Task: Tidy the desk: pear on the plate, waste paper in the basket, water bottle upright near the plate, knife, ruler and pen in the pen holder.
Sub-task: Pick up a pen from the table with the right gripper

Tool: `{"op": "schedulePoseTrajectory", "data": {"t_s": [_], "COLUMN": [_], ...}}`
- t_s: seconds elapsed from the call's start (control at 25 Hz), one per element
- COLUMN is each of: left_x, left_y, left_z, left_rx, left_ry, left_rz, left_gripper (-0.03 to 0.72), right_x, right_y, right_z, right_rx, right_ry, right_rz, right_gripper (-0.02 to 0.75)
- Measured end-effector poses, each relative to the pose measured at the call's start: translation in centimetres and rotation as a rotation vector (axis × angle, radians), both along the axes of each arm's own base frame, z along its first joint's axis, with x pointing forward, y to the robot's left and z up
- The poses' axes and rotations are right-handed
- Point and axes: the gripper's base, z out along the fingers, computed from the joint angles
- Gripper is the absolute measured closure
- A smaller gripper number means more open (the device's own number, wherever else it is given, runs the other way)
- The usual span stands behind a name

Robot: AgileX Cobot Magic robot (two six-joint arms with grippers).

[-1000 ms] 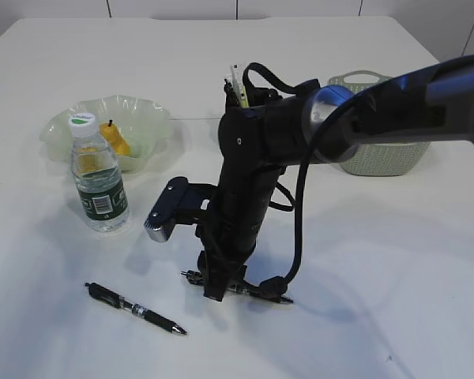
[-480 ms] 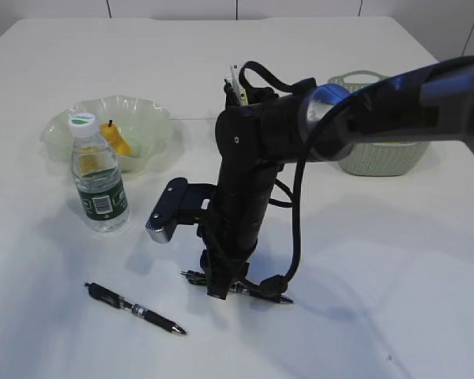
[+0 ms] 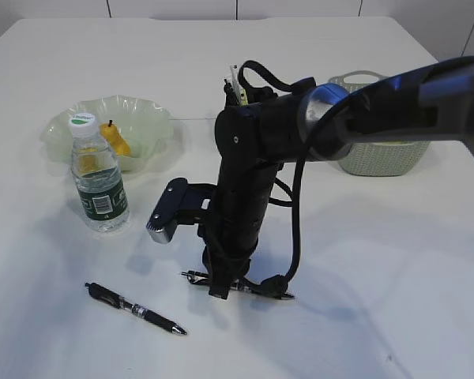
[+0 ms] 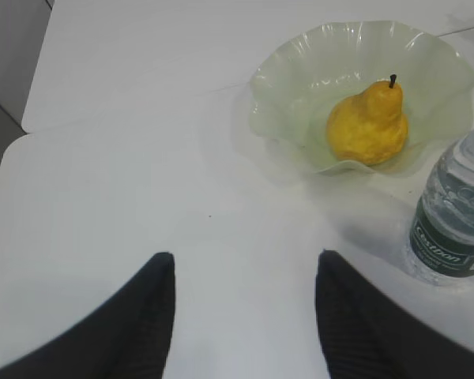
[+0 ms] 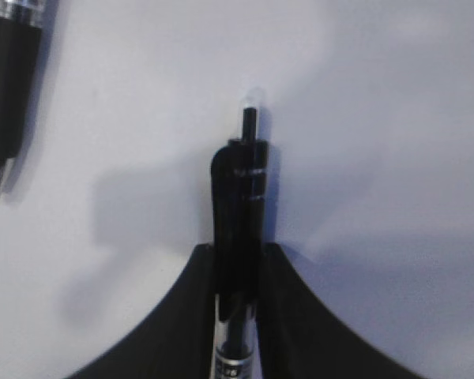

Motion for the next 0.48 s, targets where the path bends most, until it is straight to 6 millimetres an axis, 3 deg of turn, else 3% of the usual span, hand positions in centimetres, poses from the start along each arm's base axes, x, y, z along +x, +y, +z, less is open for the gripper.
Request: {"op": "schedulePoseTrajectory", "data": {"t_s": [0.48], "left_x": [0.0], "left_y": [0.0], "left_z": [0.0], "left_rx": [0.002], "left_ry": [0.0], "left_rz": [-0.001], "left_gripper": [0.286], "right_x": [-0.03], "right_y": [0.13], "right_z": [0.43], "right_rx": [-0.052], "right_ry": [0.096], "right_rz": [0.015], "right_gripper": [0.652]}}
